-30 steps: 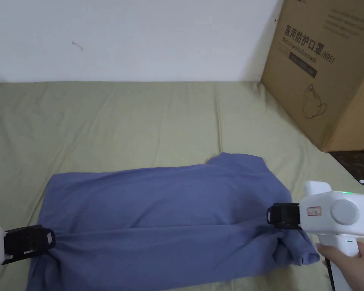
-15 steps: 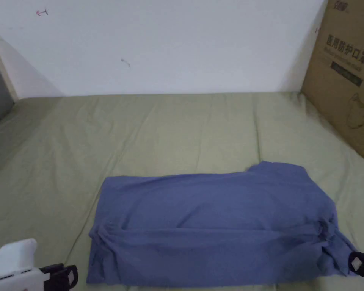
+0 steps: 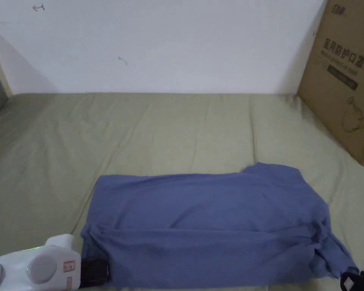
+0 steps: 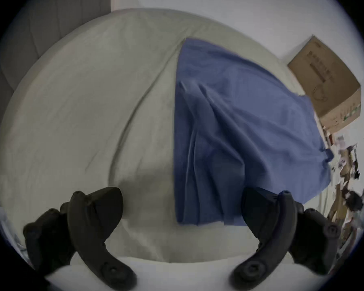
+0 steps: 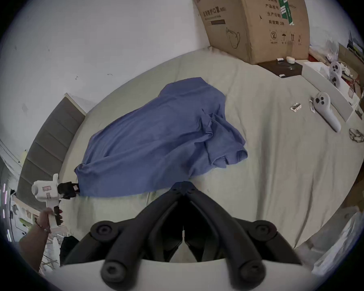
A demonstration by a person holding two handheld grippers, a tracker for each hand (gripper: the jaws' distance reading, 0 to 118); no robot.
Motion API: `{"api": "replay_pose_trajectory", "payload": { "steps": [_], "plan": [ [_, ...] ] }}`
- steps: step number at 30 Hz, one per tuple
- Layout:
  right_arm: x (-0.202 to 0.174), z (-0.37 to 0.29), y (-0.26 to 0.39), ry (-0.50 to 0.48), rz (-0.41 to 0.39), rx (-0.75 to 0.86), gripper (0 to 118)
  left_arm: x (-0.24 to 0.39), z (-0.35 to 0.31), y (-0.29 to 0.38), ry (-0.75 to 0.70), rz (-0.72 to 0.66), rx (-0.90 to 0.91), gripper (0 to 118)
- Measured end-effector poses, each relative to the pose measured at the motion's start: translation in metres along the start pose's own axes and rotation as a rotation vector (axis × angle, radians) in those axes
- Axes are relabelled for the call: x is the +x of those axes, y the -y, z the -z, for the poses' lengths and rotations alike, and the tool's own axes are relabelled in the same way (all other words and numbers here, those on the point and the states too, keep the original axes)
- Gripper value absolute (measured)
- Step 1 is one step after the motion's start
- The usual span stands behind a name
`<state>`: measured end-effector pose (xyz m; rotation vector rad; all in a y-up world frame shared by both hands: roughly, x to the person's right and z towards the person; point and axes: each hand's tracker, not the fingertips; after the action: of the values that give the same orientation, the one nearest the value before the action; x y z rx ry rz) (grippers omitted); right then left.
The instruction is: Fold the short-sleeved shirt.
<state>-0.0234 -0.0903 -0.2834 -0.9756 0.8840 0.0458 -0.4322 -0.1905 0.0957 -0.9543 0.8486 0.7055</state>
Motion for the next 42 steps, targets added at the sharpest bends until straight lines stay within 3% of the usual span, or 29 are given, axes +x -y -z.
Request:
{"api": "replay_pose_trajectory", "payload": {
  "steps": [1, 2, 3, 4, 9, 10, 11, 14, 15, 16, 18, 21, 23, 24, 25, 35, 39, 42],
  "plan": [
    [0.003, 0.004, 0.000, 0.010, -0.005, -0.004, 0, 0.001, -0.005, 0.001, 0.009, 0.025, 0.036, 105],
    [0.005, 0.007, -0.001, 0.022, -0.008, -0.006, 0, 0.003, -0.013, 0.001, 0.011, 0.042, 0.066, 87],
    [0.006, 0.009, -0.003, 0.028, -0.008, -0.007, 0, 0.004, -0.020, 0.002, 0.036, 0.053, 0.091, 53],
    [0.008, 0.012, -0.005, 0.032, -0.008, -0.009, 0, 0.016, -0.040, 0.007, 0.105, 0.049, 0.100, 0],
    [0.029, 0.033, -0.022, 0.021, 0.014, 0.020, 0, 0.026, -0.075, 0.013, 0.080, 0.074, 0.157, 1],
    [0.034, 0.037, -0.028, 0.039, 0.018, 0.026, 9, 0.023, -0.078, 0.011, 0.088, 0.066, 0.159, 1],
    [0.042, 0.044, -0.037, 0.054, 0.030, 0.020, 41, 0.020, -0.081, 0.009, 0.101, 0.052, 0.163, 1],
    [0.079, 0.087, -0.056, 0.104, 0.080, -0.127, 83, 0.009, -0.078, 0.002, 0.098, 0.045, 0.154, 1],
    [0.087, 0.095, -0.068, 0.106, 0.088, -0.111, 113, 0.010, -0.078, 0.002, 0.097, 0.047, 0.152, 1],
    [0.095, 0.105, -0.076, 0.121, 0.107, -0.160, 116, 0.010, -0.081, 0.005, 0.100, 0.044, 0.150, 1],
    [0.101, 0.129, -0.067, 0.188, 0.084, -0.232, 116, 0.012, -0.081, 0.007, 0.102, 0.030, 0.145, 1],
    [0.096, 0.137, -0.066, 0.165, 0.030, -0.275, 110, 0.023, -0.082, 0.011, 0.093, 0.031, 0.141, 1],
    [0.087, 0.128, -0.066, 0.241, -0.080, -0.240, 65, 0.026, -0.083, 0.012, 0.093, 0.037, 0.135, 1],
    [0.087, 0.122, -0.066, 0.199, -0.104, -0.214, 41, 0.020, -0.083, 0.009, 0.092, 0.039, 0.133, 1],
    [0.078, 0.101, -0.063, 0.212, -0.047, -0.185, 0, 0.020, -0.085, 0.008, 0.093, 0.040, 0.134, 1],
    [0.101, 0.019, -0.059, 0.158, -0.020, -0.145, 0, 0.021, -0.131, 0.017, 0.160, 0.021, 0.167, 1],
    [0.094, -0.018, -0.028, 0.184, -0.067, -0.141, 0, -0.019, -0.129, 0.035, 0.152, 0.035, 0.140, 1],
    [0.107, -0.034, -0.007, 0.157, -0.029, -0.173, 0, -0.032, -0.141, 0.058, 0.166, 0.025, 0.101, 1]
  ]
}}
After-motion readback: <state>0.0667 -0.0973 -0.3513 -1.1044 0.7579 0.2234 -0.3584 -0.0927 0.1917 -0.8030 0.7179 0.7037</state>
